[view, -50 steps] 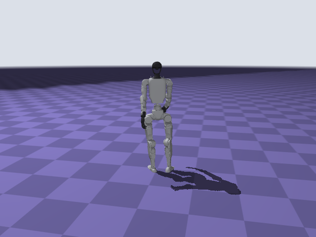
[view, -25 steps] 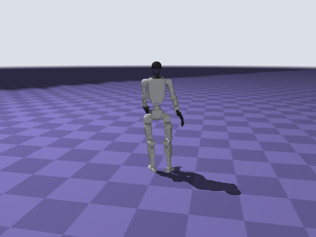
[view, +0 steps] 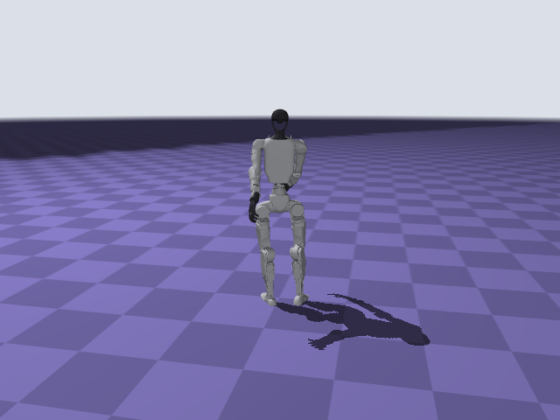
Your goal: In place motions
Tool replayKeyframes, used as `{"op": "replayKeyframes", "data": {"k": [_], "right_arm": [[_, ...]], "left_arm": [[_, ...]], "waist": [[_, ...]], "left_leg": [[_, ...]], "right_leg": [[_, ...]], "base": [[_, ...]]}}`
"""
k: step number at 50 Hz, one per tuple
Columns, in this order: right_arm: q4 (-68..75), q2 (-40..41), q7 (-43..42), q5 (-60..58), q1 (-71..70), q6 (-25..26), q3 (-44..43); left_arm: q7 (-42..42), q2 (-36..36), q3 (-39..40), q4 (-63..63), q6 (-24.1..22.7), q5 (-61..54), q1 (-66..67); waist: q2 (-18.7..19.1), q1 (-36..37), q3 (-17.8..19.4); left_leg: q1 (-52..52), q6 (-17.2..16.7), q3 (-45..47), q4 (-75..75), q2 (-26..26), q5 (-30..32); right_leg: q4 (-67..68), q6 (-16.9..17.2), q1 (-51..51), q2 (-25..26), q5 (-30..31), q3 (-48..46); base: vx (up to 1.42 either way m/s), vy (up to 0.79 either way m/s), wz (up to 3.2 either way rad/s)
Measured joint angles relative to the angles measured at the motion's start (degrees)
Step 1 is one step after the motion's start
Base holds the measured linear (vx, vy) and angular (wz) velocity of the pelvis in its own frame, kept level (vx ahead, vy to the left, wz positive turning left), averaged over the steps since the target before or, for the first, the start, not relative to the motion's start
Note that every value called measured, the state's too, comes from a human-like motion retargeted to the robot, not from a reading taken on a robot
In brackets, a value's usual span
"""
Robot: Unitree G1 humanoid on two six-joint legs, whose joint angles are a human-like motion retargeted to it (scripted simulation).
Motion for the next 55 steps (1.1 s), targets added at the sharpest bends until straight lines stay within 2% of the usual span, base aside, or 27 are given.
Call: {"op": "replayKeyframes", "data": {"k": [5, 8, 11, 15, 20, 23, 25, 28, 33, 37, 40, 47, 51, 55], "right_arm": [[9.1, -3.1, -4.1, -1.3, 10.6, 3.8, -7.1], [19.5, -6.5, -8.0, -0.8, 17.6, 8.5, -13.2], [26.0, -10.1, -12.0, 0.8, 26.6, 16.2, -19.6], [26.0, -13.4, -15.5, 5.8, 40.9, 26.9, -26.9], [26.0, -16.2, -17.5, 7.7, 52.9, 25.5, -34.6], [26.0, -16.9, -20.7, 9.3, 56.1, 26.9, -36.5], [26.0, -17.1, -23.9, 12.9, 55.9, 28.8, -35.5], [26.0, -16.4, -26.0, 16.0, 51.9, 28.3, -32.5], [26.0, -13.2, -17.7, 12.6, 36.9, 28.4, -22.8], [25.4, -8.7, -9.3, 6.4, 21.3, 21.9, -16.1], [17.4, -4.7, -2.7, 4.2, 13.0, 17.0, -11.7], [0.8, 0.0, 6.9, 4.0, 0.3, 9.0, -6.9], [-1.6, 0.7, 3.5, 0.3, 0.0, 4.3, -5.4], [3.3, -0.7, -4.7, -5.0, 4.8, 5.2, -4.8]], "left_arm": [[-0.4, -4.0, 1.2, -0.9, -4.5, -11.1, -19.7], [-5.6, -5.3, -4.7, -3.0, -4.2, -10.7, -33.0], [-14.7, -6.9, -11.8, -7.5, -4.0, -6.6, -44.3], [-24.4, -8.2, -19.9, -16.3, -8.1, -2.3, -55.5], [-29.9, -8.4, -23.3, -27.9, -13.7, 0.5, -62.1], [-26.7, -7.0, -24.4, -29.5, -17.2, 0.4, -62.2], [-24.0, -6.8, -24.1, -28.8, -17.1, 1.5, -61.0], [-22.8, -6.8, -22.7, -25.7, -14.6, 4.0, -56.3], [-18.7, -5.4, -19.1, -14.3, -12.0, 7.7, -44.9], [-8.8, -3.1, -12.9, -2.8, -9.8, 7.3, -33.6], [-4.5, -0.9, -7.4, 0.3, -8.4, 4.5, -22.9], [-9.3, 2.3, -0.1, -1.8, -5.7, 4.0, -1.4], [-7.8, 2.9, 0.8, -1.0, -3.6, 4.5, 1.9], [-6.9, 3.0, -2.6, -0.6, -5.1, 5.8, -2.9]], "waist": [[-0.9, 0.9, -0.2], [-1.6, 0.9, -0.3], [-2.0, 0.8, -0.4], [-1.8, 1.5, -0.4], [-1.4, 2.3, -0.3], [-1.2, 2.5, -0.5], [-1.0, 2.9, -0.5], [-0.9, 3.9, -0.6], [-0.9, 4.3, -1.2], [-0.8, 4.5, -1.4], [-1.1, 4.8, -0.7], [-1.1, 4.3, 0.2], [-1.3, 3.4, -0.3], [-1.6, 2.9, -0.9]], "left_leg": [[-1.1, 0.3, -2.0, 0.7, -1.1, 0.7], [-1.8, 0.5, -3.9, 1.0, -1.8, 1.4], [-2.8, 0.7, -5.7, 1.4, -2.4, 2.0], [-3.7, 1.0, -7.2, 1.9, -2.8, 2.4], [-4.1, 1.1, -6.5, 1.9, -2.8, 2.4], [-3.9, 1.1, -6.2, 1.9, -2.7, 2.3], [-3.7, 1.2, -5.9, 1.9, -2.7, 2.1], [-2.9, 1.4, -5.3, 1.7, -2.7, 1.8], [-1.7, 1.5, -4.5, 0.9, -2.6, 1.4], [-1.0, 1.2, -3.6, 0.4, -2.2, 0.9], [-0.7, 0.9, -3.1, 0.4, -1.9, 0.5], [-0.9, 0.2, -2.2, 0.2, -0.9, 0.2], [-1.2, 0.1, -2.5, 0.1, -0.8, 0.2], [-1.4, 0.2, -2.9, 0.2, -1.1, 0.3]], "right_leg": [[-0.8, -0.3, 1.6, -0.4, 0.2, -3.3], [-1.5, -0.2, 3.2, -0.6, 0.4, -6.2], [-1.8, 0.2, 4.1, -0.8, 0.9, -8.2], [-2.3, 0.1, 4.5, -1.0, 1.4, -9.3], [-2.5, -0.5, 3.8, -1.4, 1.8, -9.1], [-2.4, -0.6, 3.7, -1.5, 1.9, -8.7], [-2.4, -0.7, 3.6, -1.5, 2.0, -8.3], [-2.3, -0.9, 3.6, -1.4, 1.9, -7.6], [-2.0, -0.7, 3.4, -0.9, 1.5, -6.0], [-1.9, -0.6, 2.9, -0.5, 1.0, -5.1], [-1.5, -0.3, 2.3, -0.5, 0.6, -4.0], [-0.7, 0.7, 1.2, -0.3, 0.3, -2.5], [-0.9, 0.8, 1.1, -0.1, 0.2, -2.9], [-1.3, 0.6, 1.5, -0.2, 0.2, -3.8]], "base": [[-0.04, 0.01, 0.47], [-0.02, 0.00, 0.70], [0.00, 0.01, 0.55], [0.01, 0.02, 0.02], [0.01, 0.03, -0.35], [0.01, 0.02, -0.26], [0.01, 0.03, -0.28], [0.03, 0.02, -0.25], [0.00, 0.00, 0.00], [0.00, 0.00, 0.00], [0.00, 0.00, 0.00], [0.00, 0.00, 0.00], [0.00, 0.00, 0.00], [0.00, 0.00, 0.00]]}}
